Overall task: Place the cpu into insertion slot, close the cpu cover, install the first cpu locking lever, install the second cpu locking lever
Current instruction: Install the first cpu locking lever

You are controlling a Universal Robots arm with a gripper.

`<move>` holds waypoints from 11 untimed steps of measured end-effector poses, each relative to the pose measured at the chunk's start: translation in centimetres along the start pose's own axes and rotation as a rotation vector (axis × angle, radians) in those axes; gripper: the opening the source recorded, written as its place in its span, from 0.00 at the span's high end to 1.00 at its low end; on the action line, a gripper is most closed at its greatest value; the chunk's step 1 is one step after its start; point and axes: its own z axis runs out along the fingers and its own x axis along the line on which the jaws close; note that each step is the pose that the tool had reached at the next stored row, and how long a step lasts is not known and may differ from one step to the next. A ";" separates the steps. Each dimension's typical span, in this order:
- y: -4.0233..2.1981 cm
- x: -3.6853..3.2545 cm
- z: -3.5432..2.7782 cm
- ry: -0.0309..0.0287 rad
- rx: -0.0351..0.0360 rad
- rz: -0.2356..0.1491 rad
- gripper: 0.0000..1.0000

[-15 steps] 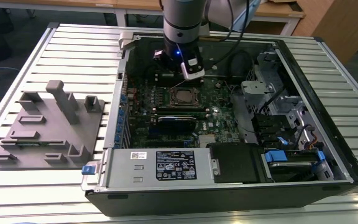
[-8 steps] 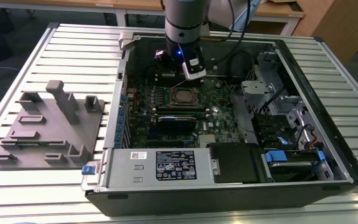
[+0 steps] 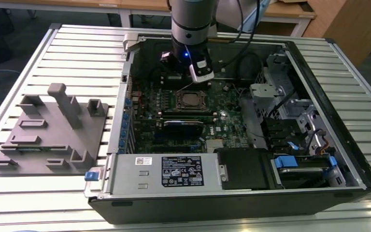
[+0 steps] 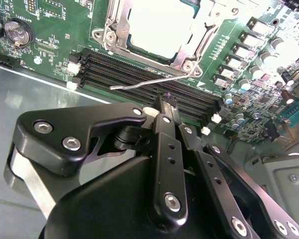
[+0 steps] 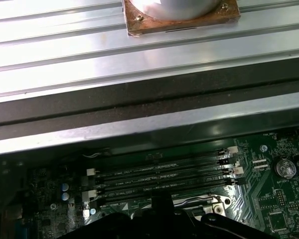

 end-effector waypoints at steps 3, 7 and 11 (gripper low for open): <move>0.03 -0.10 0.01 0.0000 -0.0001 0.000 0.89; 0.07 -0.26 0.02 0.0000 -0.0001 0.000 0.89; 0.12 -0.41 0.02 0.0000 -0.0001 0.000 0.89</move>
